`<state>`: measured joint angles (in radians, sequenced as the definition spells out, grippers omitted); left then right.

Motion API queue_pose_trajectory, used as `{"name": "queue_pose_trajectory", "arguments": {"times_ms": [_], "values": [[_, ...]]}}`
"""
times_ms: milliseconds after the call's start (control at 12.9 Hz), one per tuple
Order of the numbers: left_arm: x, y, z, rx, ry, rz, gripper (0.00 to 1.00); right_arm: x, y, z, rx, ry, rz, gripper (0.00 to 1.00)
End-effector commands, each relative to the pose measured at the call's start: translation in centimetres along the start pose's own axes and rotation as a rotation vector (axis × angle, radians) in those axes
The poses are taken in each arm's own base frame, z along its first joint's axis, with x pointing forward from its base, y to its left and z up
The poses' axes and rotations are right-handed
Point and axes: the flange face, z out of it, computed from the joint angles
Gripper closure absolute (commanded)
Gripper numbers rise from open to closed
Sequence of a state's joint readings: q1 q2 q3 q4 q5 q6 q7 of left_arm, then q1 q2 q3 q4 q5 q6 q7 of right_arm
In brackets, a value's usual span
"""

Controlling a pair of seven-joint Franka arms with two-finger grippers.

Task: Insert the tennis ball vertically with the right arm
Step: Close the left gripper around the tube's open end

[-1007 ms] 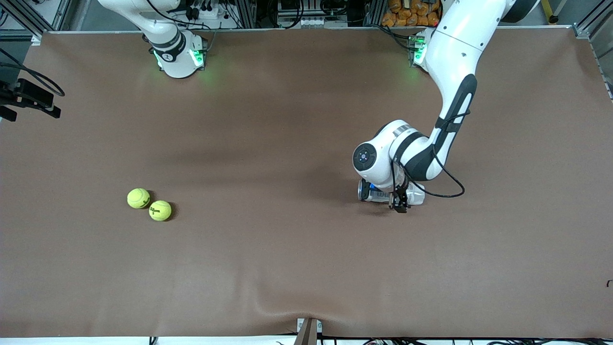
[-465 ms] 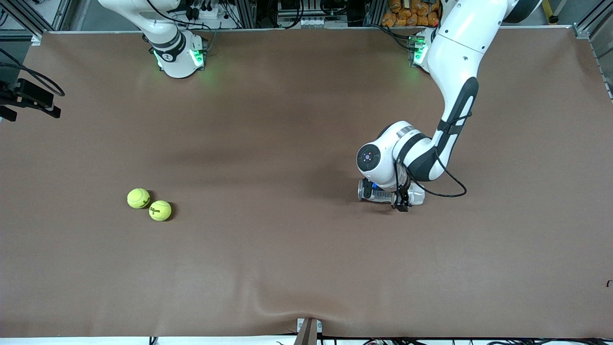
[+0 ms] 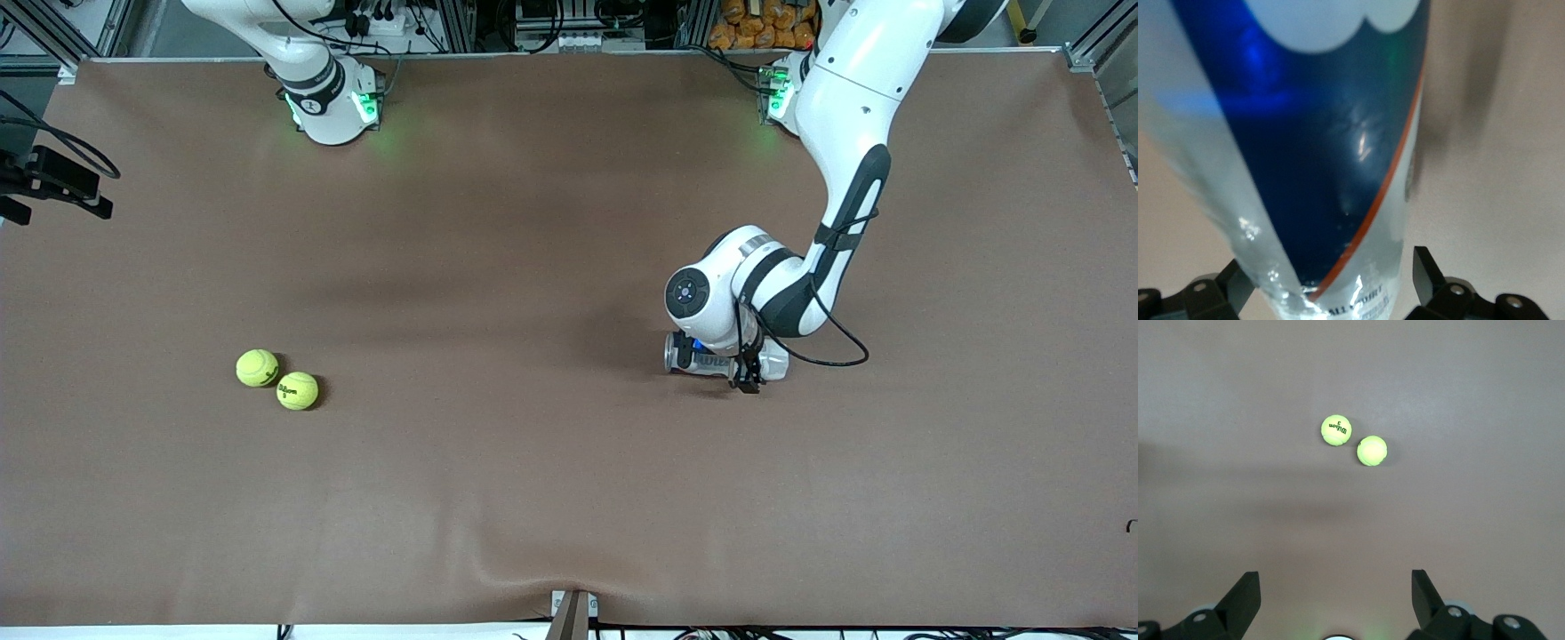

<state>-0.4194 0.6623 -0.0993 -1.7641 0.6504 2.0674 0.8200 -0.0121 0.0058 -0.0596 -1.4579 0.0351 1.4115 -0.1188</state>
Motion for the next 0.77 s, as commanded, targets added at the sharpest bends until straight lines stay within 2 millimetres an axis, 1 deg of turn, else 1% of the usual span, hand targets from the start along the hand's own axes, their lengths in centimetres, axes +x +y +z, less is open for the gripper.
{"name": "queue_pose_trajectory", "arguments": {"times_ms": [0, 155, 232, 620, 697], "values": [[-0.05, 0.25, 0.57, 0.029, 0.004, 0.003, 0.0, -0.73, 0.43, -0.27, 0.017, 0.003, 0.001, 0.0], [-0.19, 0.21, 0.75, 0.03, 0.008, 0.001, 0.0, -0.73, 0.43, -0.27, 0.017, 0.003, 0.001, 0.0], [-0.18, 0.19, 0.73, 0.033, 0.009, 0.002, 0.03, -0.73, 0.43, -0.27, 0.017, 0.003, 0.001, 0.0], [0.08, 0.31, 0.97, 0.03, 0.011, 0.005, 0.08, -0.73, 0.43, -0.27, 0.017, 0.003, 0.001, 0.0], [0.09, 0.31, 0.96, 0.03, 0.011, 0.004, 0.1, -0.73, 0.43, -0.27, 0.017, 0.003, 0.001, 0.0]]}}
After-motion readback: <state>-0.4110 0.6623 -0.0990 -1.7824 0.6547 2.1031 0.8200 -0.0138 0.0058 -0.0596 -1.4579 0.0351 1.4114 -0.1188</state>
